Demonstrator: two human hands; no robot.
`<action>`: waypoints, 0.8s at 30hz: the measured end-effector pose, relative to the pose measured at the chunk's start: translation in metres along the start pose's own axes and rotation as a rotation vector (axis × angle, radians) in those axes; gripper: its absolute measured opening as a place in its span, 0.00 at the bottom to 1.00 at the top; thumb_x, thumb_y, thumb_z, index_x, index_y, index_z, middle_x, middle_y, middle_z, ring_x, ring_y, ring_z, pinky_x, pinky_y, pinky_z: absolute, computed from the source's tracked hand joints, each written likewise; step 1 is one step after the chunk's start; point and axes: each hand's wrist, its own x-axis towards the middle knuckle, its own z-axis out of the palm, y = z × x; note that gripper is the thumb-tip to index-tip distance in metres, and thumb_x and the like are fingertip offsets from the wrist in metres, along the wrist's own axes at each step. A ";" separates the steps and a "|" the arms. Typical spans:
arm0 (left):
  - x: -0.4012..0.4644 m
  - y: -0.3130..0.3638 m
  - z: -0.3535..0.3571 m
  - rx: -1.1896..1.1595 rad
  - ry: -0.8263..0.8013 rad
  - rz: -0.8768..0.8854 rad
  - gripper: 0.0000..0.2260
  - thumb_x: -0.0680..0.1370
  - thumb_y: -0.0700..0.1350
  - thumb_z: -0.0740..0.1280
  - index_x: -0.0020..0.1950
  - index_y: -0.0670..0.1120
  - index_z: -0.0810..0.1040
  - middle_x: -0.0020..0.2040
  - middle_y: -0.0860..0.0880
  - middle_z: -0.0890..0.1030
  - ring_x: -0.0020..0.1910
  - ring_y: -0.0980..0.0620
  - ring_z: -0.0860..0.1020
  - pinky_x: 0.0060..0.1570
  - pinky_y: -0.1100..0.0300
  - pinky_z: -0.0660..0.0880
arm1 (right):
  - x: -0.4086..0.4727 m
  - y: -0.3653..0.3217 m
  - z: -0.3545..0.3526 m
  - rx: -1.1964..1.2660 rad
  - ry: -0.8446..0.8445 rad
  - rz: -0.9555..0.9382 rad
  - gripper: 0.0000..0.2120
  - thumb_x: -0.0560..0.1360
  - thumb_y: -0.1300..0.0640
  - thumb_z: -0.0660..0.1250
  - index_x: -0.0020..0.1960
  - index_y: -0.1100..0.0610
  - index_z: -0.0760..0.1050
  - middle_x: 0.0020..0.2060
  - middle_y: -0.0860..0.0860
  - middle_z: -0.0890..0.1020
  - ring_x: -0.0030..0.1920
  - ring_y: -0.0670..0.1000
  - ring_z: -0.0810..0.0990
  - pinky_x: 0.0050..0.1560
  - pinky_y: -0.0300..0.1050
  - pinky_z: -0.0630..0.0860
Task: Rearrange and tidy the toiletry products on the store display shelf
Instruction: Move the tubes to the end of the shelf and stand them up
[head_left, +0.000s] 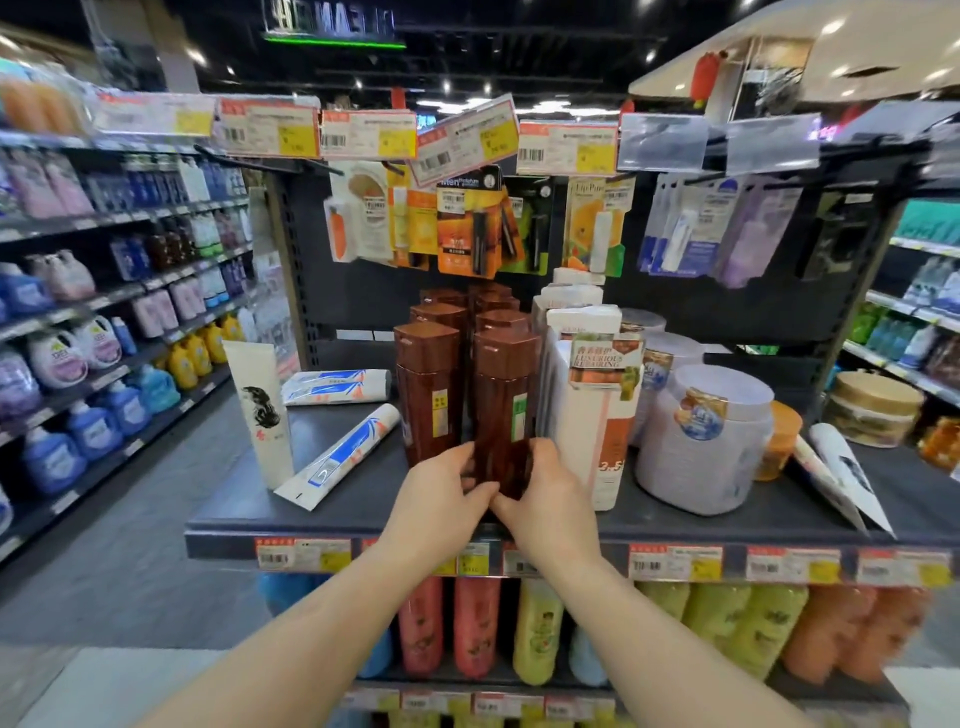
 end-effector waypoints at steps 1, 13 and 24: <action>-0.002 -0.001 -0.001 0.012 -0.012 0.014 0.19 0.74 0.43 0.69 0.64 0.56 0.76 0.48 0.63 0.81 0.45 0.71 0.78 0.46 0.75 0.73 | 0.000 0.002 -0.001 0.004 -0.009 0.009 0.21 0.70 0.47 0.72 0.59 0.46 0.67 0.43 0.40 0.76 0.46 0.48 0.80 0.39 0.42 0.74; -0.012 -0.010 -0.009 0.533 -0.136 0.146 0.24 0.80 0.54 0.59 0.75 0.50 0.62 0.60 0.48 0.79 0.58 0.49 0.76 0.54 0.56 0.74 | 0.000 0.013 0.001 0.018 -0.035 0.009 0.23 0.72 0.50 0.72 0.65 0.50 0.72 0.46 0.42 0.79 0.37 0.35 0.71 0.30 0.22 0.63; -0.015 -0.017 -0.005 0.454 -0.110 0.156 0.24 0.80 0.54 0.60 0.75 0.53 0.62 0.58 0.51 0.80 0.56 0.52 0.77 0.50 0.60 0.74 | 0.001 0.012 0.002 0.004 -0.033 0.006 0.21 0.72 0.50 0.72 0.63 0.51 0.73 0.41 0.39 0.73 0.38 0.40 0.75 0.32 0.24 0.62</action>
